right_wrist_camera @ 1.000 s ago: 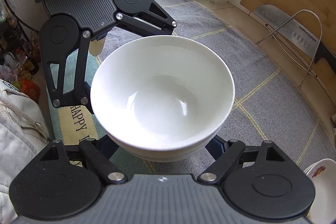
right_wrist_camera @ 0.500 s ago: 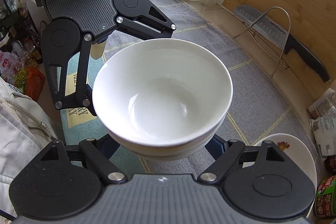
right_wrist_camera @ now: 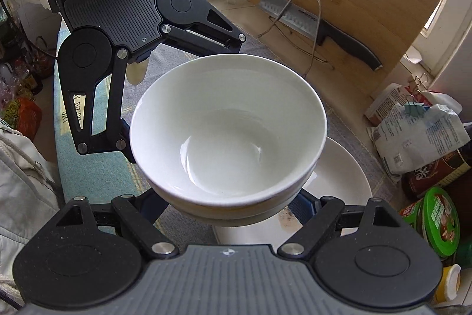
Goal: Organize plates and bowls
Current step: 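Lower the bowl stack onto the flower-print plate stack with both grippers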
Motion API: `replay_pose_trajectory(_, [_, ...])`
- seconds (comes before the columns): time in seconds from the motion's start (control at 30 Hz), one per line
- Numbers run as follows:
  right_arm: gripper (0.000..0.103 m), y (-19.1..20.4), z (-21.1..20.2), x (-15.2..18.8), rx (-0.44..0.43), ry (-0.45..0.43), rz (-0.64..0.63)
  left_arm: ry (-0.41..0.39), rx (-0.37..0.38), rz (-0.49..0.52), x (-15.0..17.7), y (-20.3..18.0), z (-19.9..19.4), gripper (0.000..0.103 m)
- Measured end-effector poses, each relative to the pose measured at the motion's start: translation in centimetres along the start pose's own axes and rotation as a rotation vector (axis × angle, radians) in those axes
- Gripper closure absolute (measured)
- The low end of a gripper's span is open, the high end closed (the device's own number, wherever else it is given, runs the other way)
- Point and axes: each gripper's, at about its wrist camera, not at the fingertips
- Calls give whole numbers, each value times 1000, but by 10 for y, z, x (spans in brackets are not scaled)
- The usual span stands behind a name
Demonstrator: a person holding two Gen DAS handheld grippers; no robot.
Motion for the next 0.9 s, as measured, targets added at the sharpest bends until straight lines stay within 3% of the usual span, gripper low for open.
replay_pose_trajectory(0.43, [14, -57, 19, 25, 8, 20, 39, 37, 9, -15, -5, 25, 51, 18])
replay_pose_trajectory(0.9, [13, -76, 26, 34, -24, 20, 75, 42, 9, -49, -6, 33, 59, 17])
Point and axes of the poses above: each gripper's, at about its wrist camera, not at the fingertips, and z roughly the way its jaws point, y to its left, x to its underside, and after that the axes turned 6 degrees about z, right-handed
